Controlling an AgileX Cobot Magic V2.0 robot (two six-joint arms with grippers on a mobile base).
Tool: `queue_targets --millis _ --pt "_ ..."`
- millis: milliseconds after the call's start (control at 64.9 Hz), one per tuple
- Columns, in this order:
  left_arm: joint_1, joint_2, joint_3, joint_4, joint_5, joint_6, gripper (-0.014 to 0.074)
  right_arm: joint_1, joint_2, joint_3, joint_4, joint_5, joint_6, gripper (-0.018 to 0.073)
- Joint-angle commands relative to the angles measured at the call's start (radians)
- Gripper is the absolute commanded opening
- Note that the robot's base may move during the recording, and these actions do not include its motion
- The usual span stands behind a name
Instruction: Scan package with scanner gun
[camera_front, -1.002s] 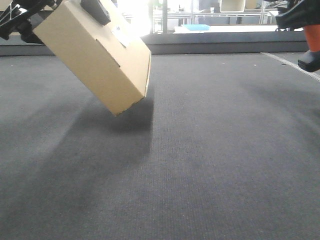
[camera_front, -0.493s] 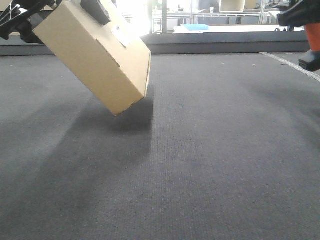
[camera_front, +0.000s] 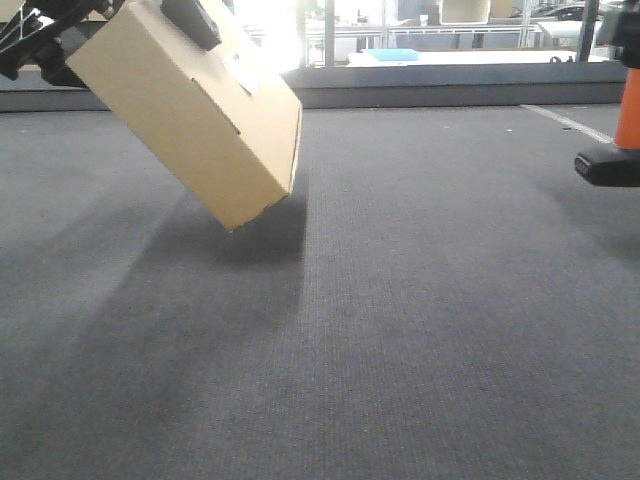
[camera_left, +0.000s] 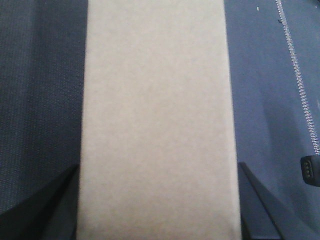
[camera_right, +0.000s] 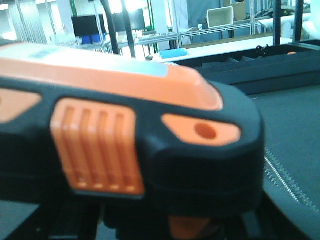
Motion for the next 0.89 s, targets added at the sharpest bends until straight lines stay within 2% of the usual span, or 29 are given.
queue_targets --millis 0,154,293,879 --pt "-0.008 -0.004 -0.001 -0.013 -0.018 -0.001 0.0004 -0.001 -0.001 0.009 0.007 -0.139 0.060 0.0034" --pt "-0.008 -0.004 -0.001 -0.013 -0.018 -0.001 0.0004 -0.001 0.062 0.009 -0.003 -0.178 0.062 0.0034" --pt "-0.008 -0.004 -0.001 -0.013 -0.018 -0.001 0.0004 -0.001 0.100 0.009 -0.051 -0.178 0.065 0.0034" --pt "-0.008 -0.004 -0.001 -0.013 -0.018 -0.001 0.0004 -0.001 0.149 0.009 -0.062 -0.178 0.065 0.0034"
